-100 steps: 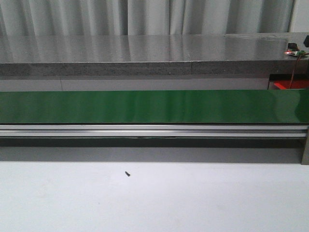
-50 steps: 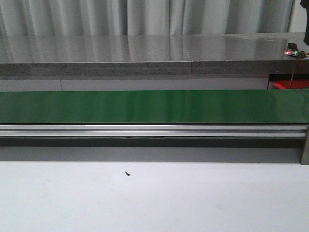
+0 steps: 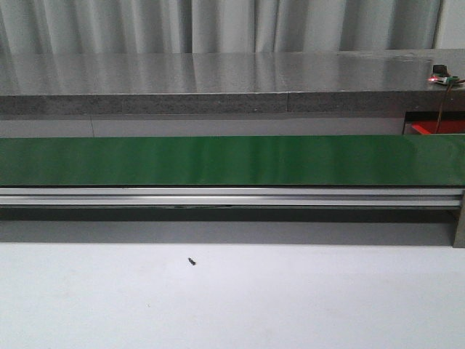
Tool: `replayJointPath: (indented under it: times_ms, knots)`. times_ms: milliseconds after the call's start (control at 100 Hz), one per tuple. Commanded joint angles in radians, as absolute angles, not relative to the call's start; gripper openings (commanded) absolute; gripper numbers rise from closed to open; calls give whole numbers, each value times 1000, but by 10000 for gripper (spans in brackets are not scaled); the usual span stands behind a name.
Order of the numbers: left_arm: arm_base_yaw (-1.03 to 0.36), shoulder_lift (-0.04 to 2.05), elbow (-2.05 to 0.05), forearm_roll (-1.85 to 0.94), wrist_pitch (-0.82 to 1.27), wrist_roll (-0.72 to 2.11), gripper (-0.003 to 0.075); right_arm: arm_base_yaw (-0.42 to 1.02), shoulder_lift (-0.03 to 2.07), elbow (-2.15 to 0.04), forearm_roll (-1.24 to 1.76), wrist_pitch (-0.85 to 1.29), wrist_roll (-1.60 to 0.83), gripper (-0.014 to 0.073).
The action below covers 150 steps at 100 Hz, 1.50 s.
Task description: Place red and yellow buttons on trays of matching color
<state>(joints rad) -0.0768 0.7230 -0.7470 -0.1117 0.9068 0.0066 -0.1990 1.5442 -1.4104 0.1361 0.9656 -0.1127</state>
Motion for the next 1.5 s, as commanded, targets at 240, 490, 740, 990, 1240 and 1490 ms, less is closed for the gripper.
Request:
replayJointPath:
  times_ms: [240, 490, 740, 990, 1240, 1490]
  knots:
    - [-83, 720, -773, -119, 855, 8, -20, -110, 1240, -1168, 126, 848, -119, -66]
    - [-83, 720, -773, -119, 855, 8, -20, -33, 1100, -1018, 81, 790, -49, -66]
    - [-83, 720, -773, -119, 855, 8, -20, -18, 905, -848, 51, 679, -28, -66]
    - [-83, 720, -773, -119, 855, 8, -20, -18, 722, -688, 55, 660, -27, -66]
    - [-83, 720, -773, -119, 855, 8, -20, -18, 601, -580, 55, 660, -27, -66]
    - [-83, 720, -773, -119, 855, 8, -20, -18, 592, -577, 55, 663, -27, -66]
